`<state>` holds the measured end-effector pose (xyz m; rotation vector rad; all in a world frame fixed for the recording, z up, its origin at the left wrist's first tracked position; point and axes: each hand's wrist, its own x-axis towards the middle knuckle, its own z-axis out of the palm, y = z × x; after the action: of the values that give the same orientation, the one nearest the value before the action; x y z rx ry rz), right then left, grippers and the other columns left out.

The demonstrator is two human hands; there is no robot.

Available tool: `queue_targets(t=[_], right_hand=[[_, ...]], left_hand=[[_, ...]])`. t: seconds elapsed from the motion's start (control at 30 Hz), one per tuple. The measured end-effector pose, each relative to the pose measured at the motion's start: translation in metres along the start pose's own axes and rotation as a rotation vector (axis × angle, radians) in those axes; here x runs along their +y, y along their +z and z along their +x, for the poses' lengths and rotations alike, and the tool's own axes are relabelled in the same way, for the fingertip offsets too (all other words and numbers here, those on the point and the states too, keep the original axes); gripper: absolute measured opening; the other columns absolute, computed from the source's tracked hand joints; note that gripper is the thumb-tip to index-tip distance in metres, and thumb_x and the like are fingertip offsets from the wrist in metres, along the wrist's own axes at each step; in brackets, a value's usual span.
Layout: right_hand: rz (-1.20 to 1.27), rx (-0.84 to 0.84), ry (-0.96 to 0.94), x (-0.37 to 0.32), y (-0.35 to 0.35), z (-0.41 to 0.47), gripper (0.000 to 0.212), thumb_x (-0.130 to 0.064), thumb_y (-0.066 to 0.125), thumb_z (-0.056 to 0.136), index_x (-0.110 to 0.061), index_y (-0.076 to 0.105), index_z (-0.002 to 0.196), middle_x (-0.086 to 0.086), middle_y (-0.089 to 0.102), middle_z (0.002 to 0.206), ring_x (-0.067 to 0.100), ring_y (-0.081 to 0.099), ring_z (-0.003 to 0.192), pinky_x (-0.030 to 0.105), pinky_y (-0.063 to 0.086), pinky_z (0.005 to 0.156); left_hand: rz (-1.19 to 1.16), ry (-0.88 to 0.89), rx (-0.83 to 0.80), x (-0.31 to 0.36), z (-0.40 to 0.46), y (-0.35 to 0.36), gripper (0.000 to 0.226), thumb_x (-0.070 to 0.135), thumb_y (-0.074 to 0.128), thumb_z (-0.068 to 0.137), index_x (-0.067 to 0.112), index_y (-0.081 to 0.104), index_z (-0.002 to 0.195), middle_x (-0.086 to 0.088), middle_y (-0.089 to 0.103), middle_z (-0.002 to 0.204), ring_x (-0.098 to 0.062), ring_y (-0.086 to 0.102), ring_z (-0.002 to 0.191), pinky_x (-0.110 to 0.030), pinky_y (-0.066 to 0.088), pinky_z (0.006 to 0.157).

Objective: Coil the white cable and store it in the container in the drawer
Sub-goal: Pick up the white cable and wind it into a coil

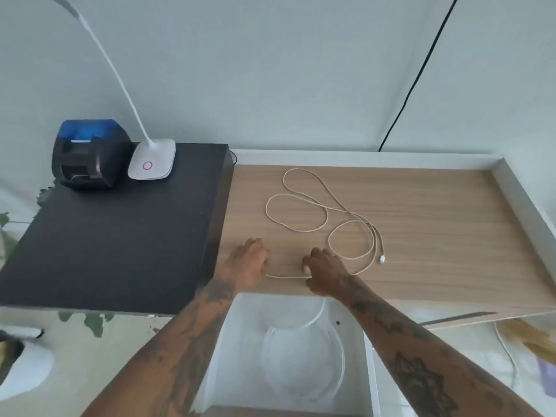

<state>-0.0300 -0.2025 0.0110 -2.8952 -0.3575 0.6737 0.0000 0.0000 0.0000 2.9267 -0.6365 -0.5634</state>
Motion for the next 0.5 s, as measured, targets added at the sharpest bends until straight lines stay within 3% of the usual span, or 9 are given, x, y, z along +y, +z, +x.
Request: queue_targets(t=[0.17, 0.33, 0.5], right_hand=[[-0.065, 0.007, 0.021, 0.000, 0.003, 0.012, 0.023, -0.022, 0.056, 0.095, -0.017, 0.066, 0.116, 0.010, 0.056, 0.127, 0.031, 0.048, 0.122, 0.042, 0.040, 0.103], [-0.155, -0.038, -0.003, -0.007, -0.001, 0.014, 0.026, -0.020, 0.058, 0.094, -0.017, 0.066, 0.118, 0.011, 0.056, 0.128, 0.031, 0.049, 0.122, 0.044, 0.040, 0.104], [-0.146, 0.065, -0.002, -0.009, -0.048, 0.007, 0.023, -0.017, 0.056, 0.094, -0.017, 0.067, 0.114, 0.012, 0.057, 0.125, 0.031, 0.051, 0.121, 0.045, 0.038, 0.100]], left_hand=[[0.023, 0.102, 0.009, -0.009, 0.010, -0.003, 0.006, 0.016, 0.070, 0.086, 0.019, 0.075, 0.088, -0.001, 0.064, 0.106, -0.024, 0.052, 0.108, -0.032, 0.038, 0.081], [0.063, 0.143, -0.071, -0.008, 0.007, -0.003, 0.012, 0.008, 0.063, 0.086, 0.020, 0.065, 0.086, -0.002, 0.062, 0.108, -0.024, 0.052, 0.107, -0.034, 0.039, 0.082], [-0.056, 0.103, -0.157, 0.003, 0.006, -0.041, 0.030, 0.008, 0.052, 0.090, 0.012, 0.063, 0.117, -0.010, 0.065, 0.124, -0.032, 0.060, 0.116, -0.042, 0.051, 0.092]])
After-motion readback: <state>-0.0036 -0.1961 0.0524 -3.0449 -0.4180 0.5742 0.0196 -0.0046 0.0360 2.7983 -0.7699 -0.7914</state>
